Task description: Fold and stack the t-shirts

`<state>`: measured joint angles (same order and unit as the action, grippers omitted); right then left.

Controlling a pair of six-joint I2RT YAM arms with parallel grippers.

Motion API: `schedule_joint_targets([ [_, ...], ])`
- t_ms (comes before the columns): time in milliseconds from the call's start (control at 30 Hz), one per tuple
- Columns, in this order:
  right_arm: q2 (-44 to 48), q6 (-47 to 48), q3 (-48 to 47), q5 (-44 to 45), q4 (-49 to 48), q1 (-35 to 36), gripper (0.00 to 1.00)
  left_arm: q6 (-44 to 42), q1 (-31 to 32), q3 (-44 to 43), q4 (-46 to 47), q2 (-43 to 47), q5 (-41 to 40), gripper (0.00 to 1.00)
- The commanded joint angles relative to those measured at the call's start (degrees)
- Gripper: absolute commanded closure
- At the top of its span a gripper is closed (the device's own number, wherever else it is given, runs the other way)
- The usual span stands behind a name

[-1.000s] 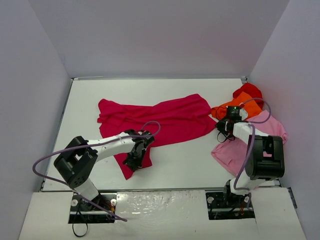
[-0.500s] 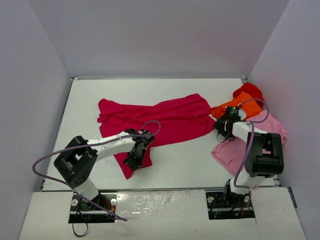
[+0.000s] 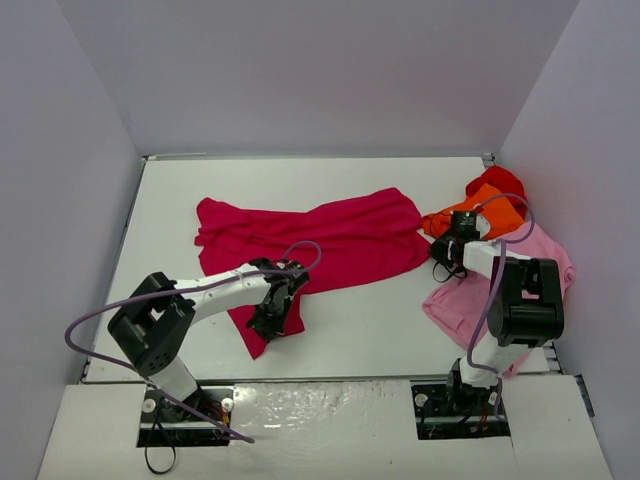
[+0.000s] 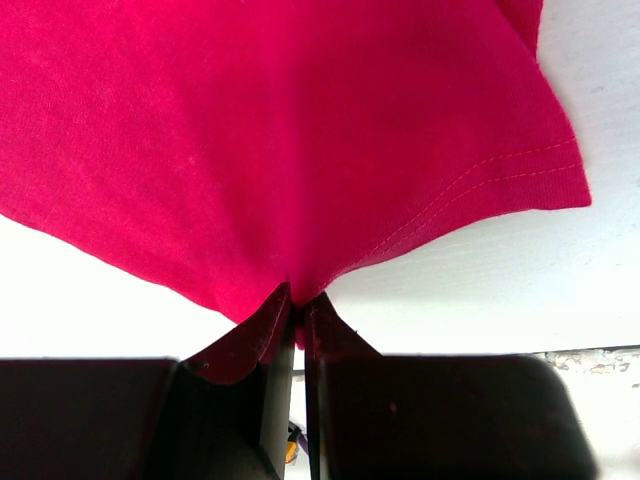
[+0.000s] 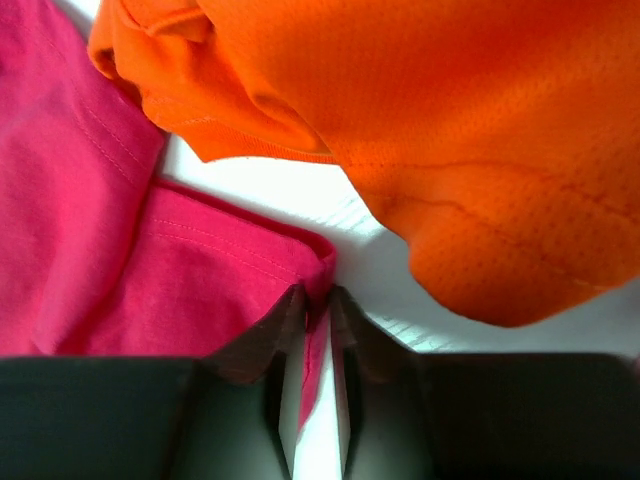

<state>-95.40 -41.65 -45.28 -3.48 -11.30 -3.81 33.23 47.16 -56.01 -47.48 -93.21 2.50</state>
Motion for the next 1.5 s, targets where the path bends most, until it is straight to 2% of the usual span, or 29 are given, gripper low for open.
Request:
schedule_joint_targets([
  [0, 2.7, 1.8, -1.1, 0.0, 1.7, 0.0, 1.00, -0.2, 0.0, -2.9, -2.6, 3.7, -1.3, 0.99],
  [100, 5.9, 2.7, -4.3, 0.2, 4.1, 0.0, 1.00, -1.6, -2.0, -5.4, -5.4, 7.3, -2.8, 1.00],
  [167, 8.4, 3.2, -8.2, 0.6, 6.6, 0.0, 1.00, -2.6, -5.5, -9.2, -7.4, 11.3, -4.1, 1.00],
  [367, 15.0, 3.4, -20.9, -0.1, 13.4, -0.1, 1.00, -9.4, -19.9, -26.5, -11.7, 22.2, -3.6, 1.00],
  [533, 17.8, 3.0, -29.2, -1.0, 17.5, -0.1, 1.00, -14.8, -24.3, -47.0, -22.1, 18.5, -9.7, 1.00],
  [767, 23.9, 1.5, -35.8, 2.6, 21.3, -0.1, 1.00, -18.2, -33.5, -62.6, -25.3, 17.4, -9.2, 1.00],
  [933, 28.5, 1.9, -42.0, 2.8, 24.1, -0.1, 1.00, -19.2, -35.7, -75.4, -28.8, 16.5, -9.7, 1.00],
  [1067, 32.2, 3.5, -47.1, 3.3, 27.5, -0.1, 1.00, -18.0, -35.8, -83.0, -27.5, 19.2, -8.8, 1.00],
  [1200, 35.5, 5.1, -54.3, 5.6, 31.9, -0.1, 1.00, -17.1, -35.7, -87.8, -26.8, 23.1, -6.7, 1.00],
  [1467, 41.0, 6.4, -65.9, 6.7, 40.7, 0.0, 1.00, -12.8, -34.9, -88.9, -22.0, 35.6, -2.6, 1.00],
])
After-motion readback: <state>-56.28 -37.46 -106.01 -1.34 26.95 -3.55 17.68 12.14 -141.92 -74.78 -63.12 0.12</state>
